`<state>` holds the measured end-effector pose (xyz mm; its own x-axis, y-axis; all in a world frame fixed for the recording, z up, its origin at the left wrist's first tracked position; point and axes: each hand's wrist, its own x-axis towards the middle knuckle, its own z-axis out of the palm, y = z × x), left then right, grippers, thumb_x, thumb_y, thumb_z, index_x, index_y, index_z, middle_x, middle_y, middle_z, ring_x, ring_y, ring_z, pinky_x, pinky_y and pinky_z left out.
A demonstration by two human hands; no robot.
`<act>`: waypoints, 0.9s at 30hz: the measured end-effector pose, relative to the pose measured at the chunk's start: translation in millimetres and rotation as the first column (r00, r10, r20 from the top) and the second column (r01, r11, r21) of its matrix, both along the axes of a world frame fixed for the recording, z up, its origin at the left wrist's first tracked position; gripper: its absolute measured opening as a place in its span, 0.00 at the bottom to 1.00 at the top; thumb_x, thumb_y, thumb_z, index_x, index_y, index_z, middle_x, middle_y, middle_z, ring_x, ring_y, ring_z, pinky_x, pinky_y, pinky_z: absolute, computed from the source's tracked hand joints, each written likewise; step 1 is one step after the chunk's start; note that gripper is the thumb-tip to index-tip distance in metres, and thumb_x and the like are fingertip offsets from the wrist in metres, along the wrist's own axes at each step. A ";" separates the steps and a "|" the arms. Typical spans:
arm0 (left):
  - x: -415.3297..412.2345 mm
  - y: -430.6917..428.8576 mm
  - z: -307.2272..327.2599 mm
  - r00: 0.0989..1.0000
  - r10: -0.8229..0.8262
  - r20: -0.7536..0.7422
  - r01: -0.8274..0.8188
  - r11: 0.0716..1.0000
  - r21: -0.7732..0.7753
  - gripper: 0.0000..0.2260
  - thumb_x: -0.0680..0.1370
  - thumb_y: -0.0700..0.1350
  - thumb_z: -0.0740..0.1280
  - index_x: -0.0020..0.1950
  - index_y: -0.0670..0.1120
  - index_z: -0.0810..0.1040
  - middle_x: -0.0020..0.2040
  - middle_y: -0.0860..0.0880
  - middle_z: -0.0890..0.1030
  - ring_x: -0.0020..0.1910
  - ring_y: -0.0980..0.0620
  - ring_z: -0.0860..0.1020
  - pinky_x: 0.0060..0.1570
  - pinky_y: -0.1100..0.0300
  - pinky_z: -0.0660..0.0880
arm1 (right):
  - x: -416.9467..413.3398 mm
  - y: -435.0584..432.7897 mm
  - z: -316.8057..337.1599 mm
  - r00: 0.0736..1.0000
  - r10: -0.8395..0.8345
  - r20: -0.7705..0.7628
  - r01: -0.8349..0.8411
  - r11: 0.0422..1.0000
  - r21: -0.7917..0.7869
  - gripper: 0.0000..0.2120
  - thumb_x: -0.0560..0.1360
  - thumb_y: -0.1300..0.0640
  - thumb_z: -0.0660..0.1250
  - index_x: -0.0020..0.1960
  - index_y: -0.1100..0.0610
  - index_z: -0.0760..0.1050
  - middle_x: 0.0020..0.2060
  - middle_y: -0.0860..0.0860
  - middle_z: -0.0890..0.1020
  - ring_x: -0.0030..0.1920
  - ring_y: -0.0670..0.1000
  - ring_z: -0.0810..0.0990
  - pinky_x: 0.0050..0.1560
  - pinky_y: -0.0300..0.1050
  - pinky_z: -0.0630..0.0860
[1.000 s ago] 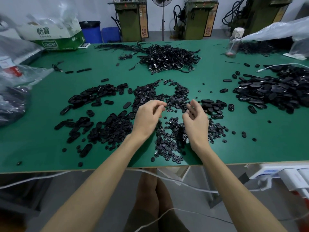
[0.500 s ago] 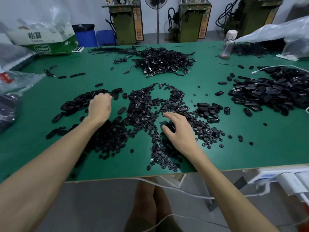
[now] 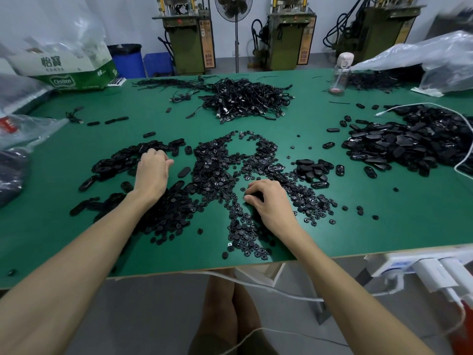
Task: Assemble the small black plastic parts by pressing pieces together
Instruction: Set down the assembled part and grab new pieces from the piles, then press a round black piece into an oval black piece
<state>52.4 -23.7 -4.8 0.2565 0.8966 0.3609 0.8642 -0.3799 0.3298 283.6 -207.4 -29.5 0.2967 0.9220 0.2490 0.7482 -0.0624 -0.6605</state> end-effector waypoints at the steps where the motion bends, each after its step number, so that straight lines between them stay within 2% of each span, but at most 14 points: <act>1: 5.4 -5.1 4.1 0.998 -0.008 0.055 0.007 1.000 0.003 0.12 0.86 0.45 0.63 0.53 0.37 0.78 0.53 0.40 0.79 0.52 0.42 0.76 0.56 0.46 0.75 | 0.2 -0.3 1.3 1.000 -0.004 -0.011 0.004 1.000 0.011 0.06 0.78 0.58 0.74 0.52 0.60 0.85 0.55 0.54 0.84 0.59 0.51 0.77 0.51 0.24 0.61; 3: 20.7 -19.7 13.8 0.969 -0.016 0.246 0.020 1.000 -0.016 0.11 0.86 0.48 0.62 0.52 0.41 0.77 0.48 0.45 0.81 0.41 0.49 0.79 0.43 0.56 0.77 | -0.1 -1.2 3.9 1.000 -0.011 -0.029 0.012 0.999 0.034 0.06 0.77 0.59 0.75 0.51 0.61 0.86 0.53 0.54 0.85 0.53 0.47 0.76 0.50 0.18 0.61; 4: 30.2 -28.8 18.0 0.918 -0.025 0.395 0.049 0.997 -0.051 0.10 0.86 0.48 0.61 0.52 0.43 0.76 0.46 0.47 0.81 0.36 0.53 0.80 0.36 0.61 0.77 | -0.7 -1.6 4.7 0.999 -0.012 -0.033 0.013 0.999 0.038 0.06 0.77 0.59 0.74 0.51 0.61 0.86 0.53 0.54 0.85 0.52 0.46 0.75 0.50 0.18 0.62; 6: 50.4 -47.8 22.4 0.749 -0.027 0.663 0.160 0.977 -0.141 0.08 0.87 0.46 0.59 0.50 0.47 0.73 0.43 0.48 0.81 0.28 0.56 0.78 0.27 0.64 0.75 | -1.7 -1.4 4.6 1.000 -0.013 -0.028 0.014 0.999 0.030 0.08 0.78 0.56 0.74 0.51 0.61 0.86 0.53 0.54 0.85 0.53 0.47 0.76 0.53 0.29 0.69; 8: 69.1 -64.7 20.0 0.622 -0.002 0.783 0.273 0.938 -0.214 0.07 0.87 0.44 0.59 0.51 0.47 0.73 0.42 0.48 0.80 0.25 0.57 0.75 0.23 0.66 0.70 | -2.9 -0.7 3.6 1.000 -0.007 -0.006 0.007 1.000 0.007 0.11 0.78 0.52 0.73 0.52 0.60 0.85 0.53 0.54 0.84 0.55 0.50 0.76 0.55 0.40 0.70; 11: 94.3 -84.4 7.7 0.530 0.045 0.846 0.384 0.878 -0.288 0.08 0.87 0.43 0.57 0.53 0.45 0.74 0.39 0.49 0.76 0.25 0.60 0.69 0.24 0.67 0.65 | -2.8 -0.9 4.0 1.000 0.008 0.008 -0.008 1.000 -0.025 0.18 0.76 0.45 0.74 0.53 0.59 0.84 0.54 0.53 0.83 0.58 0.53 0.76 0.59 0.48 0.75; 14: 109.5 -96.8 -9.0 0.521 0.055 0.852 0.436 0.841 -0.321 0.10 0.88 0.44 0.55 0.54 0.44 0.76 0.38 0.51 0.72 0.27 0.60 0.67 0.26 0.66 0.65 | -2.9 -0.7 4.1 1.000 0.013 0.019 -0.012 0.998 -0.055 0.18 0.73 0.45 0.77 0.54 0.57 0.83 0.55 0.52 0.81 0.59 0.52 0.74 0.61 0.48 0.73; 16: 113.0 -100.5 -17.6 0.541 0.012 0.841 0.441 0.847 -0.296 0.08 0.87 0.46 0.59 0.55 0.45 0.76 0.39 0.51 0.73 0.31 0.57 0.70 0.31 0.62 0.68 | -1.7 0.3 3.4 1.000 0.006 0.004 -0.006 0.999 -0.040 0.13 0.74 0.48 0.78 0.51 0.56 0.82 0.54 0.51 0.80 0.59 0.52 0.74 0.58 0.44 0.71; 19: 113.9 -99.3 -24.7 0.635 -0.087 0.767 0.400 0.887 -0.230 0.05 0.84 0.46 0.64 0.57 0.46 0.77 0.46 0.51 0.79 0.41 0.52 0.76 0.43 0.57 0.72 | 1.0 2.6 2.0 1.000 -0.007 -0.026 0.007 1.000 -0.028 0.09 0.74 0.53 0.78 0.47 0.58 0.82 0.53 0.51 0.81 0.58 0.51 0.75 0.53 0.40 0.67; 21: 113.9 -100.6 -25.1 0.641 -0.100 0.761 0.404 0.887 -0.223 0.06 0.85 0.43 0.62 0.57 0.45 0.77 0.43 0.51 0.78 0.37 0.54 0.74 0.40 0.58 0.71 | 1.0 4.0 1.7 1.000 -0.010 -0.019 0.009 0.999 -0.032 0.09 0.74 0.54 0.77 0.46 0.59 0.82 0.53 0.52 0.81 0.58 0.51 0.76 0.51 0.39 0.66; 24: 114.9 -103.9 -23.2 0.588 -0.077 0.805 0.452 0.857 -0.248 0.08 0.86 0.42 0.58 0.58 0.44 0.76 0.35 0.51 0.73 0.28 0.55 0.68 0.29 0.59 0.66 | 0.2 4.8 2.1 1.000 -0.018 -0.024 0.017 1.000 -0.020 0.08 0.74 0.56 0.78 0.43 0.58 0.81 0.48 0.51 0.81 0.53 0.51 0.77 0.46 0.37 0.63; 25: 115.3 -104.8 -23.1 0.550 -0.064 0.832 0.473 0.845 -0.248 0.09 0.87 0.42 0.56 0.58 0.42 0.76 0.34 0.51 0.73 0.27 0.56 0.67 0.28 0.61 0.65 | 0.0 4.5 2.6 0.999 -0.016 -0.033 0.016 1.000 -0.013 0.08 0.74 0.57 0.78 0.42 0.58 0.81 0.46 0.50 0.81 0.51 0.49 0.77 0.43 0.36 0.63; 27: 114.1 -106.8 -21.2 0.482 -0.040 0.875 0.497 0.835 -0.235 0.12 0.88 0.42 0.52 0.58 0.39 0.75 0.34 0.50 0.76 0.25 0.56 0.68 0.25 0.64 0.65 | -0.7 2.8 4.9 0.998 -0.011 -0.063 0.012 1.000 0.024 0.10 0.74 0.58 0.78 0.37 0.55 0.80 0.40 0.47 0.81 0.43 0.40 0.76 0.41 0.29 0.65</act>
